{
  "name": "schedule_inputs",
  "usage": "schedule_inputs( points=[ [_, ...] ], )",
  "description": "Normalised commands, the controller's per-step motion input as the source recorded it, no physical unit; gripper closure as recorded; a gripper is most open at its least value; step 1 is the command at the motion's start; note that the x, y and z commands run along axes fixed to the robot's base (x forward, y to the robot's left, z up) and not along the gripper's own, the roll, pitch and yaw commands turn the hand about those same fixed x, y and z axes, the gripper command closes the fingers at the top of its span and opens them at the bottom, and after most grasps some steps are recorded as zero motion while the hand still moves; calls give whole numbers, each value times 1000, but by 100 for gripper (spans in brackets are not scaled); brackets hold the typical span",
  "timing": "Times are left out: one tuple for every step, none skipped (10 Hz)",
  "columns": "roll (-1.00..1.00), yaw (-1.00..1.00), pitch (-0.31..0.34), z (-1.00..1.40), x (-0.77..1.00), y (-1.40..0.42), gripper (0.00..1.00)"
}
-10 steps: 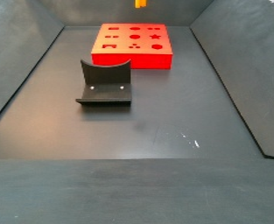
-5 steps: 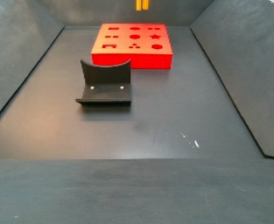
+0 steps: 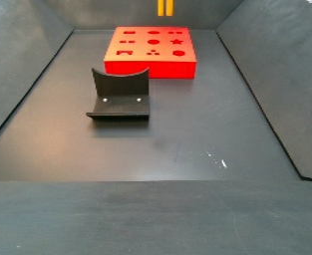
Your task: Insert the square-circle object.
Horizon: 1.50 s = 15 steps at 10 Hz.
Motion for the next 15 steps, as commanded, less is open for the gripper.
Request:
schedule_inputs(
  points=[
    [0,-854,106,-254,-194,0,100],
    [-83,-557,0,-320,-240,0,100],
    [-110,-349,-64,-323,-400,-6,100],
    [-86,-174,-91,-229,-346,-34,100],
    [-66,-11,-100,-246,0,-49,100],
    [-79,100,-94,-291,57,-54,100],
    [-104,323,-84,-254,83,-20,100],
    [-101,314,-86,-240,20,0,100],
    [-19,171,-79,-209,-60,0,100],
    [0,34,-57,-91,-191,-54,100],
    [0,6,-47,-63,-226,-80,100],
    [0,26,-54,-43,-114,-137,100],
    [0,0,-47,-151,114,-63,100],
    [0,0,-63,-177,171,0,100],
    [0,0,-51,-171,86,0,100]
  ],
)
